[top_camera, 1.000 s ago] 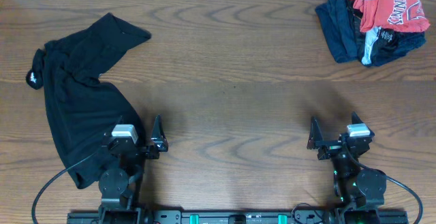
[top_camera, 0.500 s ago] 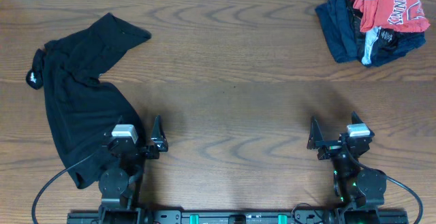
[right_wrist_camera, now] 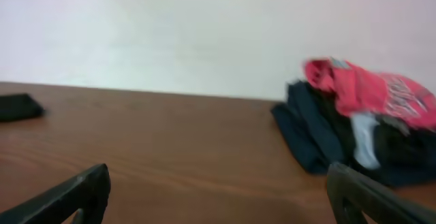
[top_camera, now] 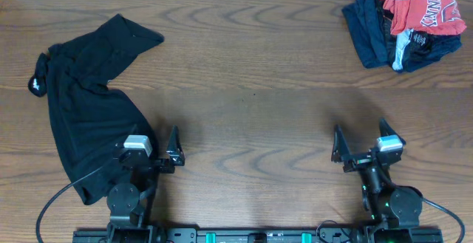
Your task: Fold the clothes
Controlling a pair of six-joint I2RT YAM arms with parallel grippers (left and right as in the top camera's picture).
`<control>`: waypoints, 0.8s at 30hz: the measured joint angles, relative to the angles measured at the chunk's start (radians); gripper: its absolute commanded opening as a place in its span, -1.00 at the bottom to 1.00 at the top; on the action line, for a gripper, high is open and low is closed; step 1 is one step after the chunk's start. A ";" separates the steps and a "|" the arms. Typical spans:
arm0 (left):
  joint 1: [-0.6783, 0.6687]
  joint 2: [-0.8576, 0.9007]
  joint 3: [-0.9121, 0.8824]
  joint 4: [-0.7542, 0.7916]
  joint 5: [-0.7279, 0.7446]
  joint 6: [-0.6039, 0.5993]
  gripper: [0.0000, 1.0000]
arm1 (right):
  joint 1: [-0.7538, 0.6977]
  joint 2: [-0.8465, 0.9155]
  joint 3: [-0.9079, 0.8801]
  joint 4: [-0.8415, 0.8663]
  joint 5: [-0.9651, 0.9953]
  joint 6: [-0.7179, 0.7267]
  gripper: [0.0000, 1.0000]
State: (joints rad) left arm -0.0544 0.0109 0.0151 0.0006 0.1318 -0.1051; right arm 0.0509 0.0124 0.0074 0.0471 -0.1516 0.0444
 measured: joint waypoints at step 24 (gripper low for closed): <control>0.000 0.632 0.659 -0.421 0.027 -0.055 0.96 | 0.000 0.164 0.201 -0.092 -0.145 0.004 0.99</control>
State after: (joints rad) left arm -0.0540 0.6426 0.6739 -0.4206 0.1585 -0.1600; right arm 0.0509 0.1768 0.2085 -0.0444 -0.2966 0.0483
